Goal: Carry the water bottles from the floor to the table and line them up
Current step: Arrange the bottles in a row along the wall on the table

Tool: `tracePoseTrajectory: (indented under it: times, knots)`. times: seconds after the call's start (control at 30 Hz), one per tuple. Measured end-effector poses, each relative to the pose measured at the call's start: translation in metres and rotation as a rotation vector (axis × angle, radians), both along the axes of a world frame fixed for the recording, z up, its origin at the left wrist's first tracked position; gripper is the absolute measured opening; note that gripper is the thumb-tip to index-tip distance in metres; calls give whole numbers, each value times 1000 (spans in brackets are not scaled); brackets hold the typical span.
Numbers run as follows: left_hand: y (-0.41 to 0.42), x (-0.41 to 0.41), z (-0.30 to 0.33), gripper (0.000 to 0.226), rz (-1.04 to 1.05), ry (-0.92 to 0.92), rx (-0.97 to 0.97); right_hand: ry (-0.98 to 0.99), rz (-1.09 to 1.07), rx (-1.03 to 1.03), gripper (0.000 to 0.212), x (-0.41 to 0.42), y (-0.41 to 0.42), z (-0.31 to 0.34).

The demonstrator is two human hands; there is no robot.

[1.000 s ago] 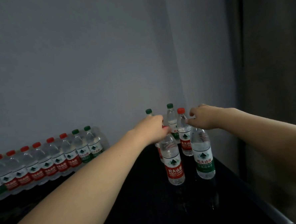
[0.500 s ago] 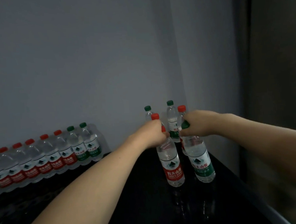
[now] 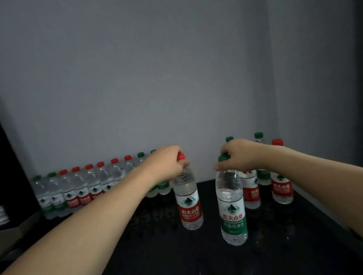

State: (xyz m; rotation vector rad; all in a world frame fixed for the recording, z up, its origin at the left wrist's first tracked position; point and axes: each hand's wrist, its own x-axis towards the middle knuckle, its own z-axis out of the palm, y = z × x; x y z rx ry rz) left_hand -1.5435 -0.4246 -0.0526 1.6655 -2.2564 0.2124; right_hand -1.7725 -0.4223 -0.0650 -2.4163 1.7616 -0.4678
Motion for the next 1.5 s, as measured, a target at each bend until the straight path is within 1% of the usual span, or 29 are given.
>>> tracePoseTrajectory:
  times: [0.17, 0.3, 0.47, 0.63, 0.77, 0.97, 1.03, 1.1, 1.2, 1.3, 1.4, 1.5]
  knots:
    - [-28, 40, 5, 28, 35, 32, -65, -77, -21, -46, 38, 40, -37, 13]
    - [-70, 56, 2, 27, 10, 64, -115, -112, -66, -114, 36, 66, -83, 2]
    - [-137, 66, -19, 26, 13, 115, -181, -77, -96, -248, 37, 89, -152, -19]
    - [-205, 69, -43, 26, 59, 123, -191, -50, -98, -300, 38, 107, -222, -38]
    - [-245, 70, -60, 27, 104, 114, -168, -37, -111, -326, 38, 115, -263, -49]
    - [-279, 70, -85, 29, 126, 98, -103, -10, -117, -304, 37, 125, -295, -72]
    - [-286, 70, -94, 28, 112, 111, -114, -50, -126, -299, 37, 125, -303, -79]
    - [-293, 70, -100, 28, 102, 113, -148, -49, -136, -311, 38, 126, -311, -81]
    - [-300, 69, -101, 28, 91, 124, -177, -8, -126, -320, 39, 129, -321, -79]
    - [-307, 68, -101, 28, 101, 142, -185, -7, -110, -300, 42, 132, -330, -78]
    - [-317, 63, -99, 27, 116, 128, -156, -9, -98, -303, 48, 135, -340, -79]
    - [-324, 58, -97, 26, 146, 150, -104, -39, -90, -315, 47, 136, -348, -82]
